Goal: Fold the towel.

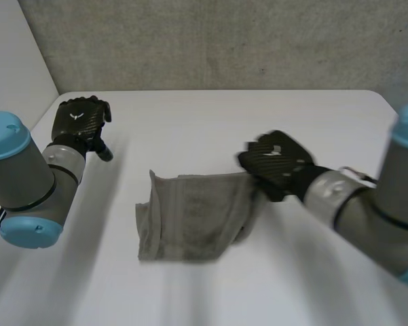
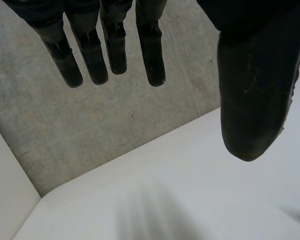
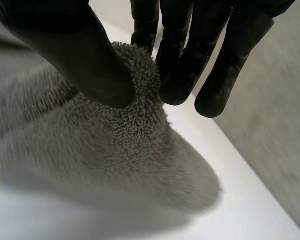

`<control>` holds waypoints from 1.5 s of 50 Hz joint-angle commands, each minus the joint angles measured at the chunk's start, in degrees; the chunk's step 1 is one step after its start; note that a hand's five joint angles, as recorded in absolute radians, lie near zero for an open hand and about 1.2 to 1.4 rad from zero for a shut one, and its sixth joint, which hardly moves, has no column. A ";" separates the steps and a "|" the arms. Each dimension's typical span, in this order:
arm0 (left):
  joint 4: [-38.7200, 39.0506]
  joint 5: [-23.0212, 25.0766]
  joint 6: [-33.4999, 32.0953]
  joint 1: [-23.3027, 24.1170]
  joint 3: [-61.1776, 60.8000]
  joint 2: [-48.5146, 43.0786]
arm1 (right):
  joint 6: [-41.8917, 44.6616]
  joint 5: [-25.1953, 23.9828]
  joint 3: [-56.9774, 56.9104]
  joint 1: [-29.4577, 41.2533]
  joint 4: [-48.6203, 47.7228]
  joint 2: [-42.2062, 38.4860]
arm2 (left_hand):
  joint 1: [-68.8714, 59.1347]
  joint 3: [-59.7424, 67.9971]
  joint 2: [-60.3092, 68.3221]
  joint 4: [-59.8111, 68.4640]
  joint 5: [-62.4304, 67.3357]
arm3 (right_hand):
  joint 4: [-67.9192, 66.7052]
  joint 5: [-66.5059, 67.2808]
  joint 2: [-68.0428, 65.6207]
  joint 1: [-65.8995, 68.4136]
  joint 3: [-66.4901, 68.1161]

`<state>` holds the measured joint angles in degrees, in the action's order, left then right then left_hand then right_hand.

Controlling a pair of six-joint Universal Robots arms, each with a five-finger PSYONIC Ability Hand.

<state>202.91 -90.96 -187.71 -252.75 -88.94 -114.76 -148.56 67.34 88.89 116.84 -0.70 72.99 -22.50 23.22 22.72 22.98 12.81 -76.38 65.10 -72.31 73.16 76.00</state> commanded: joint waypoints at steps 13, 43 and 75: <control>0.12 -0.01 0.06 0.41 -1.59 1.21 | -3.66 13.69 -19.19 27.30 -1.06 -24.91 | 1.01 -1.74 -1.24 -1.49 -1.32 | -3.62 4.90 -7.69 6.84 4.00; -0.76 5.78 8.76 12.27 -3.78 0.34 | -27.37 8.96 -5.57 4.72 -2.46 -11.10 | 2.19 -2.91 -2.42 -2.67 -2.50 | 66.30 -65.01 62.23 -63.08 -65.91; -5.77 6.23 2.53 7.53 -12.31 -1.78 | -38.74 11.85 -9.88 8.67 -4.84 -23.33 | 2.19 -2.91 -2.42 -2.67 -2.50 | 66.38 -65.10 62.31 -63.16 -66.00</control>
<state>197.11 -84.58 -182.59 -244.54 -101.27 -115.77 -187.95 76.93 79.08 124.43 -5.11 49.51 -22.27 23.21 22.70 22.97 11.12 -14.61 3.67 -14.42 13.65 14.03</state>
